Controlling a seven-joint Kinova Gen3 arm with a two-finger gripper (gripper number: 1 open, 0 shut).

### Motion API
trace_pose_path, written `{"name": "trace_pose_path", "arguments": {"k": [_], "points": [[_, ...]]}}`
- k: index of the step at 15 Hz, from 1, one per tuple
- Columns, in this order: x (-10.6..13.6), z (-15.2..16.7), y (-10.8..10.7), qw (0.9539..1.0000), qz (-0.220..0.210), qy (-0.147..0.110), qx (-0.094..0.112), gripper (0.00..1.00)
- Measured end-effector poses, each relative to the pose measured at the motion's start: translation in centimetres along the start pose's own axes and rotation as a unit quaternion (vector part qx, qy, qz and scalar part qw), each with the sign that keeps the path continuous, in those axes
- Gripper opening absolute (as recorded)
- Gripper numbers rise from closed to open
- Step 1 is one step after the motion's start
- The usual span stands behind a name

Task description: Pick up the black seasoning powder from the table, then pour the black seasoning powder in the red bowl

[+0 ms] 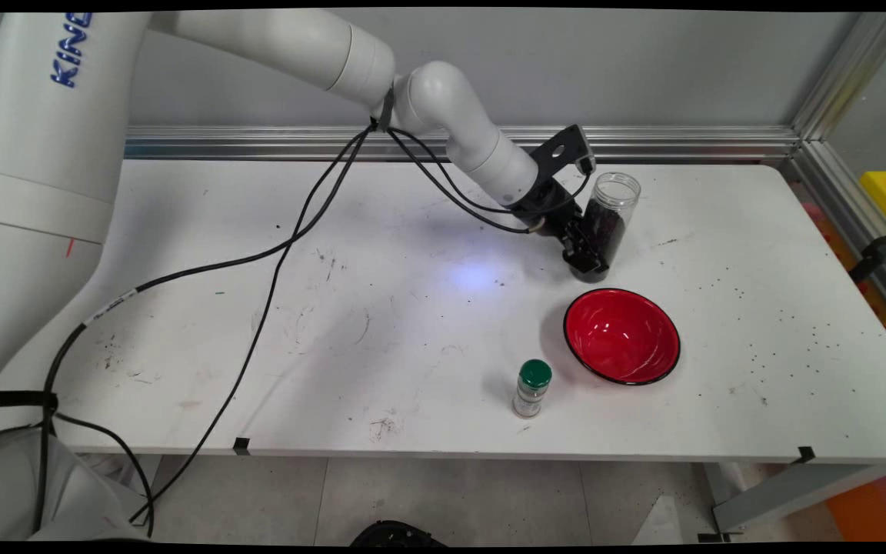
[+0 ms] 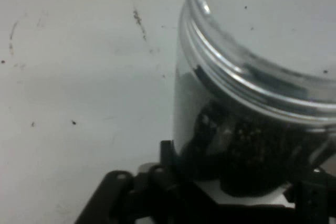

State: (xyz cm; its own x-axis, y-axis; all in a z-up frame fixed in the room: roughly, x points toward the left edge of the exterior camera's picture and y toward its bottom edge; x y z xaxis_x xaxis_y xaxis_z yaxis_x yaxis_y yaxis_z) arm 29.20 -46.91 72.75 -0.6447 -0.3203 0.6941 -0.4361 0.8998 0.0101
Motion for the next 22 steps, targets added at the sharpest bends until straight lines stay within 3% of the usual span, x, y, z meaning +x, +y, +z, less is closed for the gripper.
{"name": "trace_pose_path", "arguments": {"k": [8, 12, 18, 22], "points": [[-0.3, -0.5, 0.2, 1.0000, -0.001, 0.006, -0.007, 0.00], [0.7, -2.0, 0.6, 0.9997, 0.008, 0.023, -0.008, 0.00], [2.3, -5.1, 1.3, 0.9982, 0.039, 0.046, -0.002, 0.00], [3.5, -6.8, 2.0, 0.9945, 0.087, 0.058, 0.013, 0.00]]}}
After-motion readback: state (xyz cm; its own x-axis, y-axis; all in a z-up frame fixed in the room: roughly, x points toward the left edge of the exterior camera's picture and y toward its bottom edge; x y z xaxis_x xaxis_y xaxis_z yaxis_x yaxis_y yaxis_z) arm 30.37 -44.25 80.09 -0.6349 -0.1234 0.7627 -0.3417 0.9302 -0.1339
